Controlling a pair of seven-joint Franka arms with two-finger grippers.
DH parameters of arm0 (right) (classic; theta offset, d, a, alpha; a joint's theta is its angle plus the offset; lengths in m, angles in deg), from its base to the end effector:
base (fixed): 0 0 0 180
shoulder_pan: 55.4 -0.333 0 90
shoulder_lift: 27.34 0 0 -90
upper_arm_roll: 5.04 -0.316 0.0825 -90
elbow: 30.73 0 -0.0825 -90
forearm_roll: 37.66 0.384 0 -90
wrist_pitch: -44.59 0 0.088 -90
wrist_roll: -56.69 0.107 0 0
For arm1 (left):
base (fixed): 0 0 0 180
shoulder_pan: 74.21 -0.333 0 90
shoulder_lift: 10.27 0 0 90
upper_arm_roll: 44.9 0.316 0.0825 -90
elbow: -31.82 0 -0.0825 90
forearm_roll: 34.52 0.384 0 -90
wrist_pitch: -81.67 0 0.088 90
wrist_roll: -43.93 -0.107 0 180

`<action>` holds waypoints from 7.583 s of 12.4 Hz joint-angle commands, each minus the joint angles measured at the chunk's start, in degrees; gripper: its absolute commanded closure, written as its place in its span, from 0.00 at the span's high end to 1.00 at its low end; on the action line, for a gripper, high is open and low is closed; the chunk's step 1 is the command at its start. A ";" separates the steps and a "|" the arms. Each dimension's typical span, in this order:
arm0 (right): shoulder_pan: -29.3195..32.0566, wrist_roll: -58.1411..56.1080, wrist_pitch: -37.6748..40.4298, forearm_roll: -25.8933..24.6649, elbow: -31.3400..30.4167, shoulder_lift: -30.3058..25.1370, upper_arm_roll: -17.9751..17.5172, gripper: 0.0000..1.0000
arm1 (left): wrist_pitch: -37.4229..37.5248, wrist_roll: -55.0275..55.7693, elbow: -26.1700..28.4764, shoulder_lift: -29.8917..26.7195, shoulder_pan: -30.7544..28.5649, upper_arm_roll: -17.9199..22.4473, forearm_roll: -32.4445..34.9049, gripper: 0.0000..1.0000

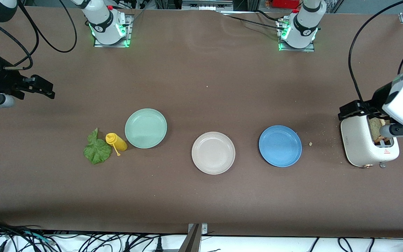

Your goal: Make sandwich in beige plate with both arms

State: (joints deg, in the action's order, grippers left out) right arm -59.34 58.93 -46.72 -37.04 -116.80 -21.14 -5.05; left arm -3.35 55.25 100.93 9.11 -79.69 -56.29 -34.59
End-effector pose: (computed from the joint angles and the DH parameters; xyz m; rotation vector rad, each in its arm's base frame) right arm 0.5878 0.0417 0.5970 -3.1312 -0.0462 0.0271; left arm 0.6430 -0.0428 0.5876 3.0777 0.1595 -0.0978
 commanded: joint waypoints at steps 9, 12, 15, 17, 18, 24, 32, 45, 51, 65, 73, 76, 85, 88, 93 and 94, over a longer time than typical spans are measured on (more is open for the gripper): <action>-0.02 0.31 0.34 0.96 0.03 -0.66 0.01 1.00 | 0.91 -1.13 1.11 -0.31 -0.59 -0.21 -1.42 1.00; -0.02 0.22 0.34 0.96 0.03 -0.57 0.09 1.00 | 0.82 -1.04 1.20 0.48 -0.59 -0.13 -1.34 1.00; -0.01 0.31 0.34 0.96 0.03 -0.66 0.09 1.00 | 0.73 -1.22 1.11 0.75 -0.85 -0.04 -1.34 1.00; -0.10 0.40 0.34 1.05 0.12 -0.66 0.09 1.00 | 0.73 -1.22 1.11 0.84 -0.85 0.05 -1.25 0.99; -0.02 0.31 0.34 1.05 0.03 -0.66 0.09 1.00 | 0.73 -1.22 1.11 0.92 -0.77 0.05 -1.25 0.99; -0.02 0.22 0.34 1.05 0.03 -0.57 0.09 1.00 | 0.38 -1.39 1.02 1.63 -1.47 0.14 -1.25 0.99; -0.01 0.22 0.34 1.05 0.03 -0.57 0.09 1.00 | 0.38 -1.22 1.11 2.15 -1.38 0.05 -1.25 0.99; -0.01 0.14 0.25 1.05 0.03 -0.57 0.09 1.00 | 0.30 -1.04 0.58 2.86 -1.65 0.14 -1.16 1.00; -0.01 0.05 0.25 1.05 0.03 -0.57 0.09 1.00 | 0.38 -1.13 1.02 3.03 -1.56 0.14 -1.16 1.00; -0.01 0.05 0.25 0.96 0.03 -0.57 0.09 1.00 | 0.38 -1.31 0.93 3.21 -1.91 0.05 -1.25 0.99; -0.01 0.48 0.25 1.05 0.12 -0.57 0.09 1.00 | 0.65 -1.48 0.41 2.86 -5.86 0.14 -1.51 0.99; -0.10 1.01 0.34 1.05 0.12 -0.57 -0.08 1.00 | 0.65 -1.39 0.58 2.95 -7.36 0.49 -0.03 0.99; -0.10 1.01 0.25 1.14 0.12 -0.57 0.01 1.00 | 0.38 -7.72 0.67 4.44 -9.03 0.40 8.25 0.99; -0.10 0.67 -0.01 1.05 0.29 -0.57 0.01 1.00 | 0.38 -8.50 0.76 4.53 -8.94 0.40 9.12 0.99; -0.02 0.40 0.43 1.14 0.47 -0.40 0.09 1.00 | -0.05 -11.59 2.42 6.46 -10.78 0.49 9.21 0.97; 0.07 0.14 0.43 1.14 0.47 -0.05 0.09 1.00 | -1.71 -11.59 4.00 6.46 -10.87 0.49 9.21 0.97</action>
State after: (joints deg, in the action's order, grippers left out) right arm -59.41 59.14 -46.93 -37.00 -116.63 -21.18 -5.06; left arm -3.13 45.53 102.85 15.50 -89.76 -55.51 -27.17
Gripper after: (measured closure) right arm 0.000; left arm 0.031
